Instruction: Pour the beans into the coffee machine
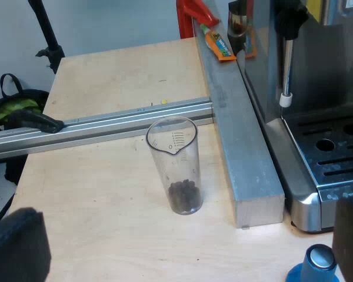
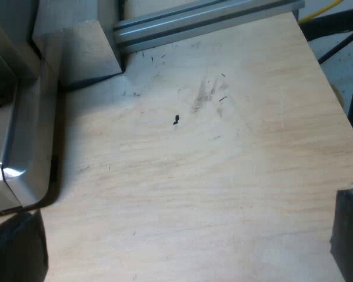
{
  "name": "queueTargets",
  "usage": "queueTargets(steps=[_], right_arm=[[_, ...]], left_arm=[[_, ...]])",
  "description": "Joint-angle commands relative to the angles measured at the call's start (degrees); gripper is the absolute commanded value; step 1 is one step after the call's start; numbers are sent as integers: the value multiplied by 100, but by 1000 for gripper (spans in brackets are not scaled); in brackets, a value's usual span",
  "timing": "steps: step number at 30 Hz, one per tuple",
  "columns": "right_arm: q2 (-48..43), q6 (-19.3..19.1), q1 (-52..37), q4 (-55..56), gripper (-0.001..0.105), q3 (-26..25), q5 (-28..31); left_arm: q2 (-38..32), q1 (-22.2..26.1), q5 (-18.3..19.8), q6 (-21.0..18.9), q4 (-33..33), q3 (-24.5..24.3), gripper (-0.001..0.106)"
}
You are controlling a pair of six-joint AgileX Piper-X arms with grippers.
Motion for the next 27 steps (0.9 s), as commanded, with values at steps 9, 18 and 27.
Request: queueTargets(steps=[9,18,27], right_arm=[[-239,-111,-19,197,104,-28,2],[0,-376,-19,11,104,-28,2],[696,-416,-19,-739,104,-28,-10]], left_arm=[[-470,-7,-28,-78,-126,-3,105],[819,-7,188,15,-607,-34,105],[1973,22,135,349,-1850,-591,105]])
